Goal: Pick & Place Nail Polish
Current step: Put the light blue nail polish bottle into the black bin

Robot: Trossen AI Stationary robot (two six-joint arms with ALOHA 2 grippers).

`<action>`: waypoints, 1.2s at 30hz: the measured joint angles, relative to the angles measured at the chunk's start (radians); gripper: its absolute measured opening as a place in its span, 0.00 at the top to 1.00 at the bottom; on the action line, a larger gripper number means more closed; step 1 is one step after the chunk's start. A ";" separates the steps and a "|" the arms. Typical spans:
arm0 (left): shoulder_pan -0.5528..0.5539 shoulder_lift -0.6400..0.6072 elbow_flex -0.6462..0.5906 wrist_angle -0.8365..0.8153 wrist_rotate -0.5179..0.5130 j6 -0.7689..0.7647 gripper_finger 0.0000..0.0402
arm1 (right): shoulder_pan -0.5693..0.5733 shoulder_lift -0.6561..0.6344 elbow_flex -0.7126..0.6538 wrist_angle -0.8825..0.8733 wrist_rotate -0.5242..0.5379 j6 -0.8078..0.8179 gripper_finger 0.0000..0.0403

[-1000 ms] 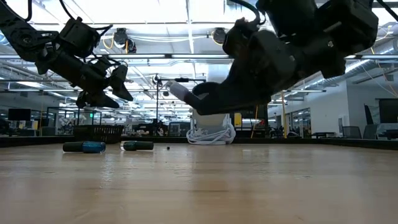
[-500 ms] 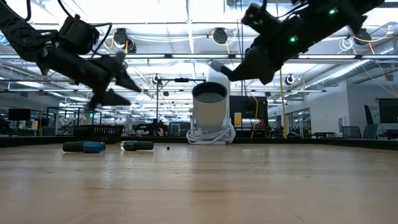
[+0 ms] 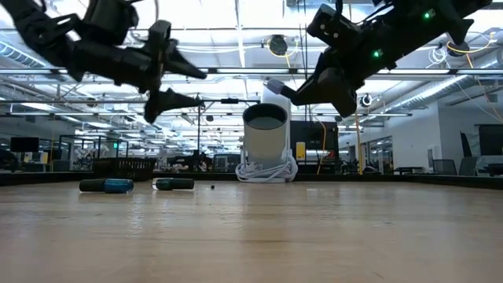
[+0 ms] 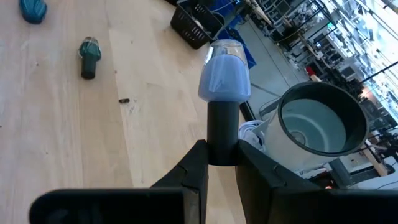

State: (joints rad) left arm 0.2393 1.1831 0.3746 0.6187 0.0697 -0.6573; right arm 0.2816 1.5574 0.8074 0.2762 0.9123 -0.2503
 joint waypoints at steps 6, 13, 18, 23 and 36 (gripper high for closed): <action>-0.112 0.156 0.157 -0.018 0.003 0.046 0.33 | 0.000 0.000 0.000 0.003 0.000 -0.024 0.89; -0.194 0.308 0.319 -0.019 0.004 0.106 0.33 | 0.000 0.000 0.000 0.003 0.000 -0.024 0.89; -0.218 0.389 0.384 -0.021 -0.004 0.112 0.33 | 0.000 0.000 0.000 0.002 0.000 -0.010 0.89; -0.221 0.456 0.426 -0.022 -0.051 0.105 0.33 | 0.004 0.000 0.000 0.002 0.000 0.001 0.89; -0.220 0.499 0.456 -0.013 -0.192 0.126 0.33 | 0.008 0.000 0.000 0.003 -0.002 0.002 0.89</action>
State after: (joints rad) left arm 0.0189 1.6825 0.8310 0.6053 -0.1226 -0.5310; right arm 0.2893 1.5570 0.8078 0.2789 0.9108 -0.2481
